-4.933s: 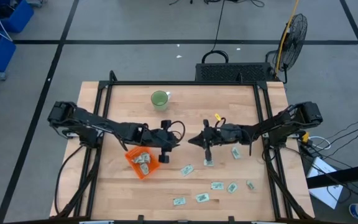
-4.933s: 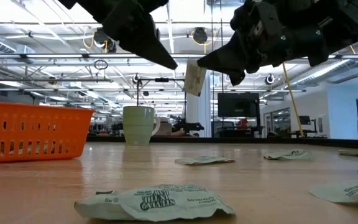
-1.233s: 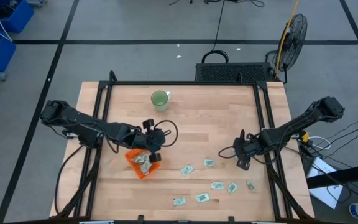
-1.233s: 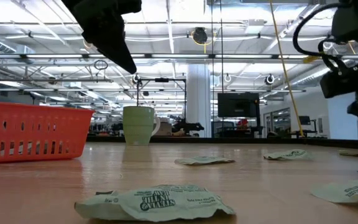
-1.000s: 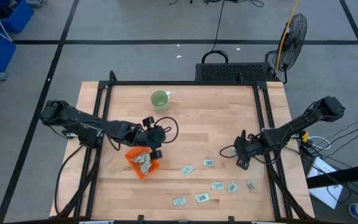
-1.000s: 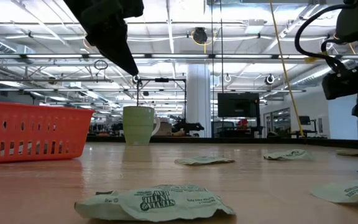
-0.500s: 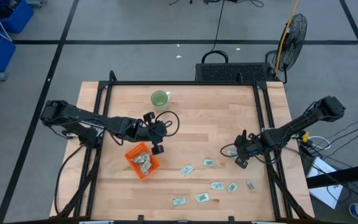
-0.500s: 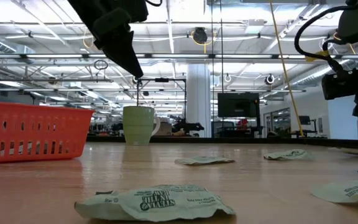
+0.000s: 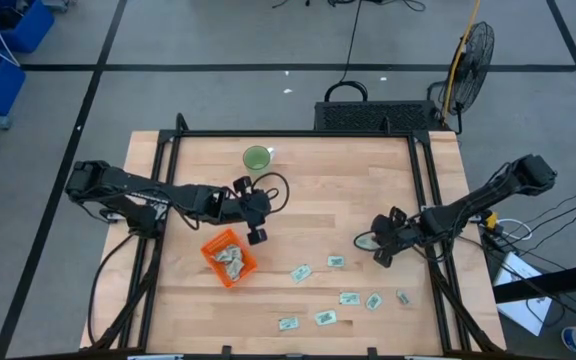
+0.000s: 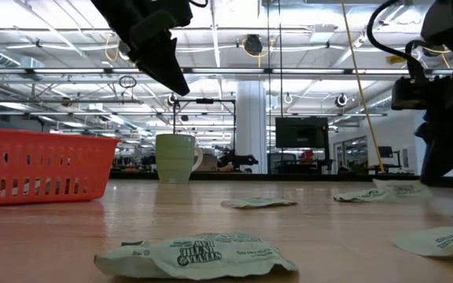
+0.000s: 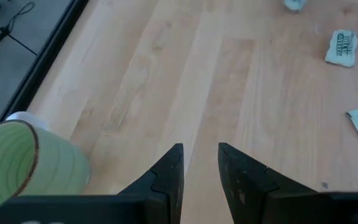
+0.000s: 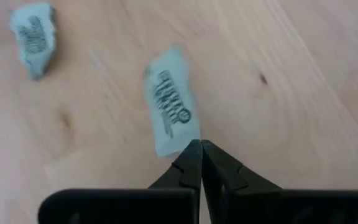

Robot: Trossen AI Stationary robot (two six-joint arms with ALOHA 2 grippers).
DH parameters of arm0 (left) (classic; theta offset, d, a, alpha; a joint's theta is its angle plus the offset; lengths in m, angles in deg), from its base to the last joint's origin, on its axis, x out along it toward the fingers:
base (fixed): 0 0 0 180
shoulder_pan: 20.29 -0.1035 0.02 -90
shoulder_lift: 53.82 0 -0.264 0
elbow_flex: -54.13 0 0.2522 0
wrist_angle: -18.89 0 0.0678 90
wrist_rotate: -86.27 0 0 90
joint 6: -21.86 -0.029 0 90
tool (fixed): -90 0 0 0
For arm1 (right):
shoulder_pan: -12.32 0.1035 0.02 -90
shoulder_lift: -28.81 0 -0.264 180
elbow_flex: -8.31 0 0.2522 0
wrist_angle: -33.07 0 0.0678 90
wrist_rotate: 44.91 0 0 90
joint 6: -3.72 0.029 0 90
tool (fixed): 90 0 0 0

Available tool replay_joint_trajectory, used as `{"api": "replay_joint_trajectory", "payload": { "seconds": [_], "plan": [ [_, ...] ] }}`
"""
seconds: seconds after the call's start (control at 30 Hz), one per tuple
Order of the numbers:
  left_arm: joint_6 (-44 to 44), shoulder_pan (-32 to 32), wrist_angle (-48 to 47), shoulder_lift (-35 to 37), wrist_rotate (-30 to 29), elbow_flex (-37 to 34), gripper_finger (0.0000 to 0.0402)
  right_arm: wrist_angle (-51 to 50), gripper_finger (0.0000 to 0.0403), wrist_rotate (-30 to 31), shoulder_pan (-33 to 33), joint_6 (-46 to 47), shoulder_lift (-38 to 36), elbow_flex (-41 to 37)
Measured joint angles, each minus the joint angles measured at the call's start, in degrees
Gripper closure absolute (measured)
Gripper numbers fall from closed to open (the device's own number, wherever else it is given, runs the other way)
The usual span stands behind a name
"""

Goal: Pick and place Stevia / Truvia into bins
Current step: Put the stevia packet into the orange basket

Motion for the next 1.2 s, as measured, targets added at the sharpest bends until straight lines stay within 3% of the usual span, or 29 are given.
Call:
{"api": "replay_joint_trajectory", "payload": {
  "seconds": [0.3, 0.57, 0.73, 1.0, 1.2],
  "plan": [
    [-2.0, -0.7, 3.2, 0.0, 0.7, 0.0, 0.0295, 15.6, 0.0403, 1.8, -2.0, -13.2, 0.0, 0.1],
    [-13.3, -3.3, 18.7, -3.6, 20.9, 0.0, 0.0295, 24.8, 0.0403, 1.6, -5.6, -22.8, 0.5, 0.1],
    [-19.9, -3.8, 30.1, -11.3, 25.1, 0.0, 0.0295, 27.1, 0.0403, 1.4, -7.0, -25.1, 2.5, 0.1],
    [-18.1, -5.5, 46.5, -22.0, 27.4, 0.0, 0.0295, 34.7, 0.0403, -0.3, -8.0, -30.4, 5.0, 0.1],
    [-13.3, -6.5, 50.7, -25.6, 34.3, 1.2, 0.0295, 41.2, 0.0403, -3.3, -9.5, -33.1, 6.4, 0.1]
  ]
}}
